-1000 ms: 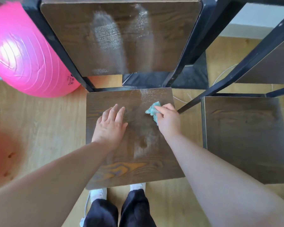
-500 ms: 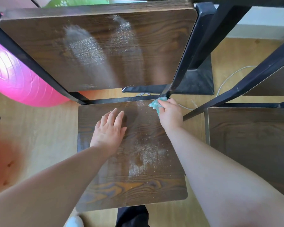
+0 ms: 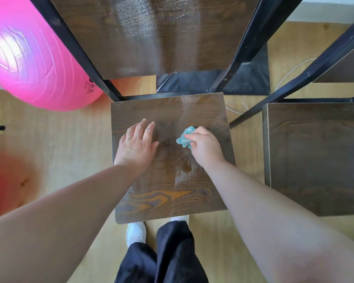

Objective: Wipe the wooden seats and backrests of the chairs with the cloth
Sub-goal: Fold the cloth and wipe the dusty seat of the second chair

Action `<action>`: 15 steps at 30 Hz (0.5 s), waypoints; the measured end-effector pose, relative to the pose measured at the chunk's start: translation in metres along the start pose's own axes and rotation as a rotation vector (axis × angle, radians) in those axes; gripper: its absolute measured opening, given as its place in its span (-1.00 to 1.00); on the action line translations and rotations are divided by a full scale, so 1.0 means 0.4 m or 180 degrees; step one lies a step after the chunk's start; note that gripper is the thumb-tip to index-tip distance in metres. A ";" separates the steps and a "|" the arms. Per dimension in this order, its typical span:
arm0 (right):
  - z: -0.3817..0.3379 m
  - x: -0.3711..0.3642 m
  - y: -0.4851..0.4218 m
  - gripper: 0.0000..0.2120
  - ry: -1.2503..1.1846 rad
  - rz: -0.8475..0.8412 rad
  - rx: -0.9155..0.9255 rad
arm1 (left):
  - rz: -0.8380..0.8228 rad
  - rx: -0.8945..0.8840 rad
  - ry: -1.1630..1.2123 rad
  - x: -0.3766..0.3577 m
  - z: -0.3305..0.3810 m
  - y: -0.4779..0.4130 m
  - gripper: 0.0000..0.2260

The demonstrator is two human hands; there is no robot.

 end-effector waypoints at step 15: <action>-0.080 -0.170 0.266 -0.69 0.0088 0.0028 -0.0112 | -0.0049 -0.0100 0.0142 -0.067 -0.138 0.196 -0.48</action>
Point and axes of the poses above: each hand's wrist, its own y-axis away from the middle knuckle, its own x-axis out of the back of the hand, z = x × y, the point moved 3 cm from there along -y, towards the middle knuckle, and after that the axes turned 1 degree about -z, right-handed, at the moved point
